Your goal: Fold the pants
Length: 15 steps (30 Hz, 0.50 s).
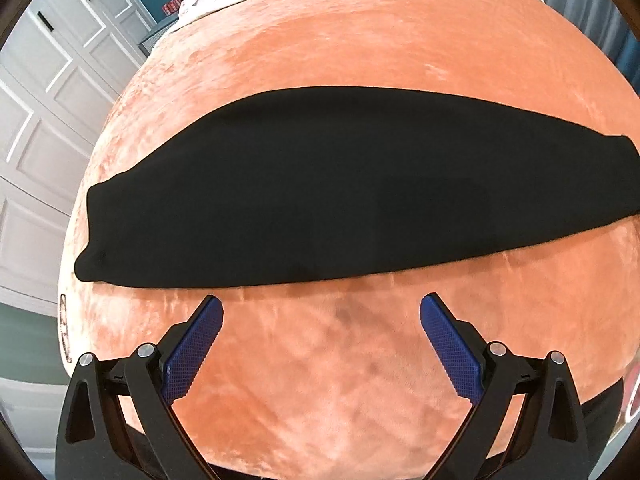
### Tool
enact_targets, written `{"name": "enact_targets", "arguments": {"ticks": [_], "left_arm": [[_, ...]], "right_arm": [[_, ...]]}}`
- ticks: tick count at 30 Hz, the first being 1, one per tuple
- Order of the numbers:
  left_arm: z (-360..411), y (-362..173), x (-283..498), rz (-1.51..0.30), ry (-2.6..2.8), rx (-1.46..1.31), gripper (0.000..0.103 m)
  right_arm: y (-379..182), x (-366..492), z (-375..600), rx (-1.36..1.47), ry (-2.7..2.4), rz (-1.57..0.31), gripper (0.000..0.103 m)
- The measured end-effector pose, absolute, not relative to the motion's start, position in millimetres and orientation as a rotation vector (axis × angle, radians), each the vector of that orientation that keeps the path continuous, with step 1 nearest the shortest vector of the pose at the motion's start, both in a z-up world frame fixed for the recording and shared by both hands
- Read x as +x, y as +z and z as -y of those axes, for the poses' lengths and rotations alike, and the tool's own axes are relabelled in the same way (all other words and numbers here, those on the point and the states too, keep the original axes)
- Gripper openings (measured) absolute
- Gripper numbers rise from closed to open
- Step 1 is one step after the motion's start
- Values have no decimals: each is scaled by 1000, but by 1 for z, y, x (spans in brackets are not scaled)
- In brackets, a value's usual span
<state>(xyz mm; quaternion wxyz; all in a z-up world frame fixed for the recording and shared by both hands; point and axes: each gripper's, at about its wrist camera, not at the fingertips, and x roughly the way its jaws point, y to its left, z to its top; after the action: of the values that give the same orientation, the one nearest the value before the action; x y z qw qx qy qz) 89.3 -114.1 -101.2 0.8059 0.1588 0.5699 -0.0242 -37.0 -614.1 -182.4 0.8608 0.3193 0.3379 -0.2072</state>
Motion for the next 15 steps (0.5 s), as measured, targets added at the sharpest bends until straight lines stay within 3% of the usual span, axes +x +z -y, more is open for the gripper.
{"name": "enact_targets", "arguments": {"ticks": [1, 3, 4, 7, 15], "left_arm": [[111, -100, 91, -1220, -49, 343, 98], [103, -101, 93, -1222, -45, 342, 98], [101, -100, 94, -1225, -40, 338, 98], [94, -101, 97, -1228, -22, 326, 98], [89, -110, 98, -1269, -8, 304, 98]], "right_arm": [[-179, -32, 613, 644, -430, -700, 50], [-184, -19, 611, 646, -372, -769, 36], [-184, -13, 606, 619, -337, -810, 34], [-179, -26, 597, 530, -396, -789, 42], [-209, -28, 592, 469, -409, -832, 40]]}}
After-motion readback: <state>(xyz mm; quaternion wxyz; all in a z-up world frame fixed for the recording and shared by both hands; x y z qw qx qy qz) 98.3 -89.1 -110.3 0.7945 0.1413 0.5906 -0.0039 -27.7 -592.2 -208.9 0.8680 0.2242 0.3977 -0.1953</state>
